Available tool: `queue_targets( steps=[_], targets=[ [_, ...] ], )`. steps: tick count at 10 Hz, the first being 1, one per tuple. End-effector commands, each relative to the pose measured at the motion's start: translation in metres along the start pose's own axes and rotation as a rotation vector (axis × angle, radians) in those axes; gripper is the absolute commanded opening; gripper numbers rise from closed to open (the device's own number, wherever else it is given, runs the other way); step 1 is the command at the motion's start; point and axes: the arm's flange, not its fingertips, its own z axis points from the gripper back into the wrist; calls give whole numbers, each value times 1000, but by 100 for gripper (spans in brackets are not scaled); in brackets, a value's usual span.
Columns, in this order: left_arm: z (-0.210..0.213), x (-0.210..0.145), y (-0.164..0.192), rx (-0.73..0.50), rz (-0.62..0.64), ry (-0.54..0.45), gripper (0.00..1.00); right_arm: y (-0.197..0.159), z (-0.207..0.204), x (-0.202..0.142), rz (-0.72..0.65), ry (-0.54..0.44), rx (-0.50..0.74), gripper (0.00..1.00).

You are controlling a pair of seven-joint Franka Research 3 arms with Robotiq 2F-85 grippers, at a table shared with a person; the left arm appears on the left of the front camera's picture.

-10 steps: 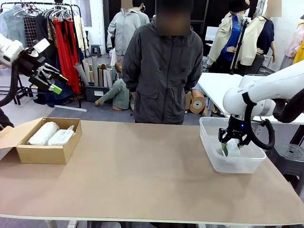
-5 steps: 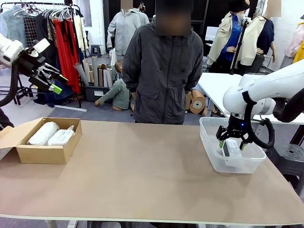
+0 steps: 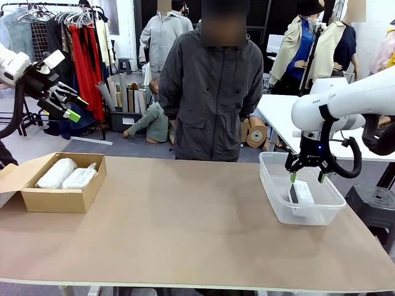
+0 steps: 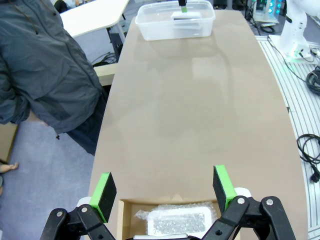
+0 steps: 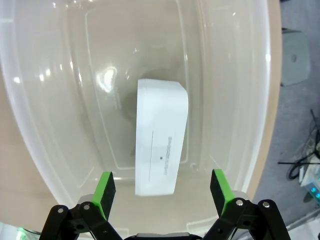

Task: Separate and place wrapped and unwrapped clocks.
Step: If the picked Digital clock is wrapped, place it in the Package Box ; if not, place it in the Organizing box.

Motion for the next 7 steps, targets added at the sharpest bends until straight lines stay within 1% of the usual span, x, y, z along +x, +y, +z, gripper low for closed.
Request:
queue_targets(
  steps=[1, 2, 3, 7],
  targets=[
    [-1, 0, -2, 3, -12, 4, 100, 5, 17, -2, 4, -2, -24, 100],
    [-1, 0, -2, 3, -12, 4, 100, 5, 19, -2, -1, 1, -13, 100],
    [-1, 0, -2, 3, -12, 4, 100, 2, 10, -3, 7, 1, -6, 100],
    [-1, 0, -2, 3, -12, 4, 100, 2, 10, -3, 7, 1, -6, 100]
  ],
)
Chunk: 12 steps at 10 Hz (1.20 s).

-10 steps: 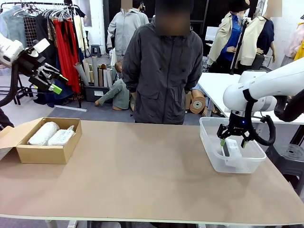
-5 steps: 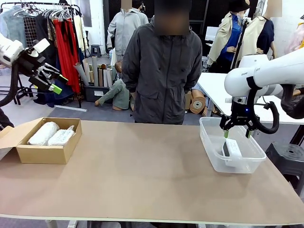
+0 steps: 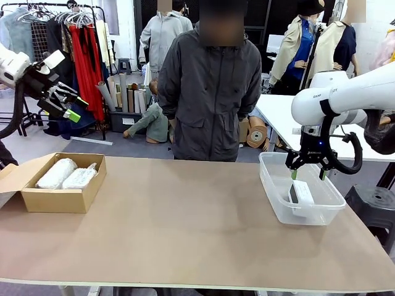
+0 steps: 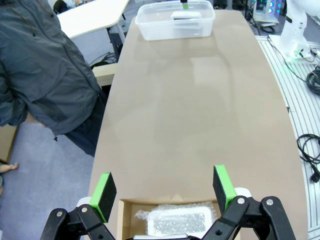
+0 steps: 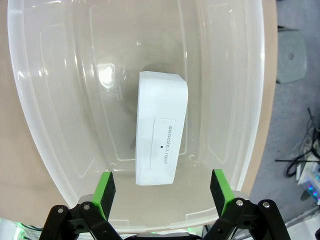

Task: Separate and place wrapped and unwrapped clocks.
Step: If the picked Digital clock is wrapped, place it in the Package Box ; if not, place it in the Organizing box.

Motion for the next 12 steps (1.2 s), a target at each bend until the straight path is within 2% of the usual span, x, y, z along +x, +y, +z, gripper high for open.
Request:
queue_targets(
  steps=[1, 2, 3, 5, 6, 9, 10, 12],
  targets=[
    [-1, 0, -2, 3, -12, 4, 100, 0, 1, 0, 0, -1, 0, 100],
    [-1, 0, -2, 3, -12, 4, 100, 2, 13, -4, 21, -67, -25, 100],
    [-1, 0, -2, 3, -12, 4, 100, 11, 19, -16, 244, -65, 35, 100],
    [-1, 0, -2, 3, -12, 4, 100, 20, 44, -30, 535, -79, 57, 100],
    [-1, 0, -2, 3, -12, 4, 100, 26, 54, -37, 629, -110, 75, 100],
    [-1, 0, -2, 3, -12, 4, 100, 39, 84, -66, 1093, -121, 192, 100],
    [-1, 0, -2, 3, -12, 4, 100, 43, 89, -74, 1211, -202, 266, 100],
    [-1, 0, -2, 3, -12, 4, 100, 49, 105, -81, 1341, -322, 407, 100]
  ],
)
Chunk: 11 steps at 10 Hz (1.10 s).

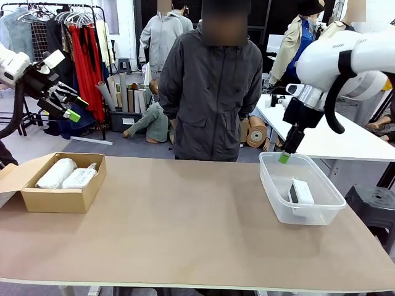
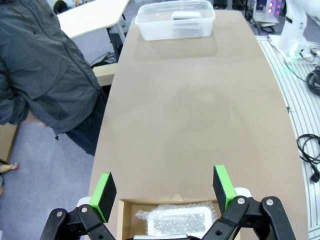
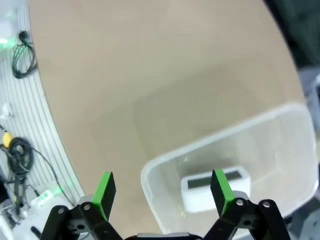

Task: Separate and place wrapped and unwrapped clocks.
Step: If the picked Digital clock is wrapped, place it in the Package Box ; if not, place it in the Organizing box.

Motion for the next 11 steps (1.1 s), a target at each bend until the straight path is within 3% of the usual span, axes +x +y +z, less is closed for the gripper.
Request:
queue_targets(
  steps=[1, 2, 4, 6, 11],
  targets=[
    [-1, 0, -2, 3, -12, 4, 100, 4, 10, -9, 94, -229, 112, 100],
    [-1, 0, -2, 3, -12, 4, 100, 4, 9, -5, 122, -385, 110, 100],
    [-1, 0, -2, 3, -12, 4, 100, -1, 15, -2, 160, -521, 133, 100],
    [-1, 0, -2, 3, -12, 4, 100, -3, 29, -9, 255, -518, 109, 100],
    [-1, 0, -2, 3, -12, 4, 100, -2, 26, 1, 193, -504, 95, 100]
  ],
)
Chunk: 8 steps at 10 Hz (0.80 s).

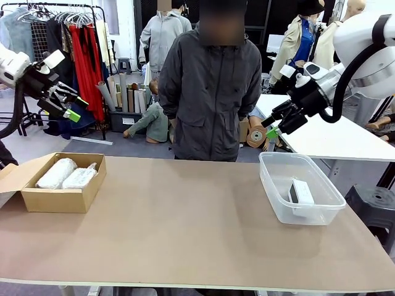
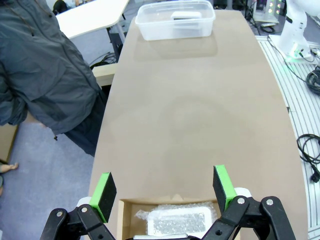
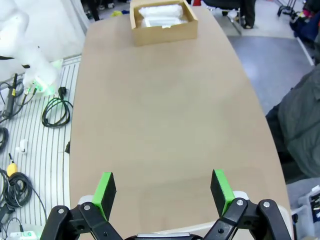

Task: Separate and place wrapped and unwrapped clocks.
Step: If the picked Digital clock is wrapped, place it in the Package Box ; if not, place it in the Organizing box.

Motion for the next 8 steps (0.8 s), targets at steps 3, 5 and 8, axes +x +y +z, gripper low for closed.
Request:
queue_targets(
  steps=[3, 5, 8],
  targets=[
    [-1, 0, -2, 3, -12, 4, 100, -30, 14, 0, 136, -6, 58, 100],
    [-1, 0, -2, 3, -12, 4, 100, -52, 29, -1, 171, -18, 130, 100],
    [-1, 0, -2, 3, -12, 4, 100, -85, 47, -10, 181, -33, 100, 100]
  ],
)
